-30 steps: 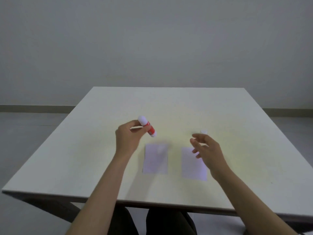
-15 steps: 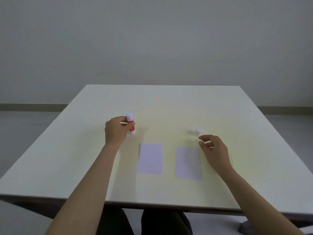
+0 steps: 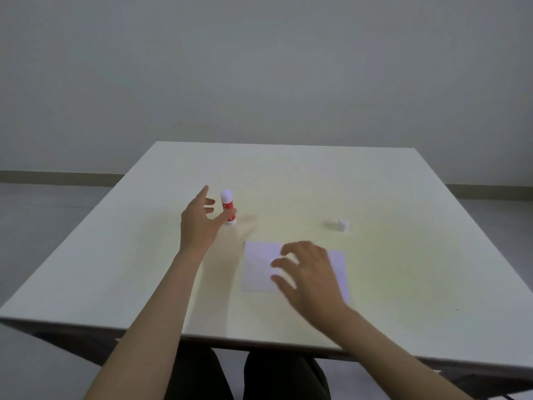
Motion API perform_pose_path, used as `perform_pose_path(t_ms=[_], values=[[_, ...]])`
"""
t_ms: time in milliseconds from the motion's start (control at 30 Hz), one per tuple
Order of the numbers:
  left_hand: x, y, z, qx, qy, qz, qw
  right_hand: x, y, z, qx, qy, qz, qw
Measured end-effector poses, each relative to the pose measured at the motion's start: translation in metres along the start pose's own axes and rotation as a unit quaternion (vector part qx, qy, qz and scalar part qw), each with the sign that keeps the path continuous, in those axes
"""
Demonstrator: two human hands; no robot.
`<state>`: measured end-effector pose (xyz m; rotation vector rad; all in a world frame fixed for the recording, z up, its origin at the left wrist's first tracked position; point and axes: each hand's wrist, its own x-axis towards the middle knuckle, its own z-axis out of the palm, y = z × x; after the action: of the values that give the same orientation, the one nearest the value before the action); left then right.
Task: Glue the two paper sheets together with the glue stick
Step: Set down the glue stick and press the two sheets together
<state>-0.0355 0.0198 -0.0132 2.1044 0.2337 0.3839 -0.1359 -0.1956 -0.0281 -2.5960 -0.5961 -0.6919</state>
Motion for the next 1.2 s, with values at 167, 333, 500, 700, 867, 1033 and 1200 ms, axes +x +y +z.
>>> perform_pose_path(t_ms=[167, 333, 500, 700, 867, 1033, 1200], values=[[-0.018, -0.023, -0.014, 0.01, 0.052, -0.017, 0.998, 0.005, -0.042, 0.028, -0.058, -0.079, -0.067, 0.993], [-0.021, -0.036, -0.027, 0.016, 0.066, -0.028, 0.997, 0.005, -0.05, 0.036, -0.122, -0.158, -0.002, 0.98], [-0.023, -0.035, -0.027, 0.007, 0.063, -0.028, 0.998, 0.005, -0.055, 0.035, -0.139, -0.127, -0.028, 0.982], [-0.039, -0.022, -0.02, -0.01, 0.067, -0.027, 0.997, 0.004, -0.051, 0.035, -0.136, -0.031, -0.076, 0.987], [-0.057, -0.009, -0.005, -0.022, -0.015, -0.036, 0.999, 0.026, -0.025, -0.014, 0.16, 0.086, 0.192, 0.965], [-0.074, 0.025, 0.018, -0.111, -0.144, -0.067, 0.981, 0.034, 0.018, -0.043, 0.384, 0.168, 0.405, 0.813], [-0.087, 0.052, 0.042, -0.213, -0.264, -0.148, 0.929, 0.019, 0.028, -0.049, 0.501, 0.218, 0.485, 0.682]])
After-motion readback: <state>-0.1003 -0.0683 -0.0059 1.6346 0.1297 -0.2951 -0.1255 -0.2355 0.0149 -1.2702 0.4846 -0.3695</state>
